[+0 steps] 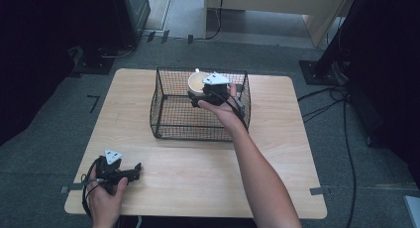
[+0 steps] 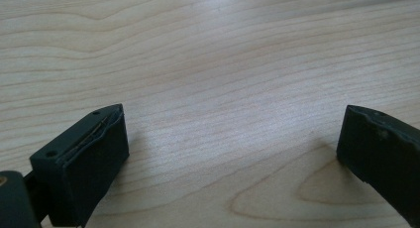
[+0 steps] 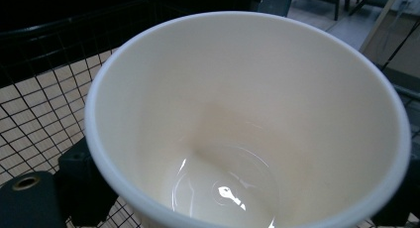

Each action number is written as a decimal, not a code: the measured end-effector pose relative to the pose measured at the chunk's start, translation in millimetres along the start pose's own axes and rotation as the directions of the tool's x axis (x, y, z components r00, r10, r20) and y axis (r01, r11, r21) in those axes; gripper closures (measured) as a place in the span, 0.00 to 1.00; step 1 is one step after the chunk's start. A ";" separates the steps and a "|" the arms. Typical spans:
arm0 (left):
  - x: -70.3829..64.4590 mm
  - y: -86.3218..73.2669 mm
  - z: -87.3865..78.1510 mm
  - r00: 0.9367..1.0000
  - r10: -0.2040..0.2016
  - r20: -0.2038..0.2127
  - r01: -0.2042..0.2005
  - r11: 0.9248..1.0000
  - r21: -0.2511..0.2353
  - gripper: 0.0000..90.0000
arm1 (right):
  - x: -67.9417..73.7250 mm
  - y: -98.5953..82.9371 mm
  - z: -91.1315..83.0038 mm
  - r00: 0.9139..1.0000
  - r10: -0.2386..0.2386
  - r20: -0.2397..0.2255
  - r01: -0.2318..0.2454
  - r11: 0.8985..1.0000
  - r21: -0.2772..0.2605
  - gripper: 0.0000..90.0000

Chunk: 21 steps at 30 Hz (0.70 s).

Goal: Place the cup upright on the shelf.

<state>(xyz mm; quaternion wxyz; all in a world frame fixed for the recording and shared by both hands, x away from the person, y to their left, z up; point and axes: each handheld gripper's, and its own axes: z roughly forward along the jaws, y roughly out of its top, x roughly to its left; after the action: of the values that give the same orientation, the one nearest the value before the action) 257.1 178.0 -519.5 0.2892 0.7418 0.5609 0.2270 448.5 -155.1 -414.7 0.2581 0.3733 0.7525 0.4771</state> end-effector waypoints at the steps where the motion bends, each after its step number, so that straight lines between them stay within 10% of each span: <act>1: 0.0 0.0 0.0 1.000 0.000 0.000 0.000 1.000 0.000 0.00 | -0.3 -0.6 3.0 1.000 0.001 -0.003 -0.001 1.000 0.015 0.10; 21: -0.4 0.0 0.0 1.000 0.002 0.004 -0.002 1.000 0.000 0.00 | -18.3 -30.2 40.3 0.998 -0.011 -0.062 0.023 0.981 0.193 0.10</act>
<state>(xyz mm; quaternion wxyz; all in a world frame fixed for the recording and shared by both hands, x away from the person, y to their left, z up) 257.0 177.6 -519.5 0.2897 0.7429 0.5595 0.2259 479.8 -156.7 -458.2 0.2017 0.3756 0.8060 0.4105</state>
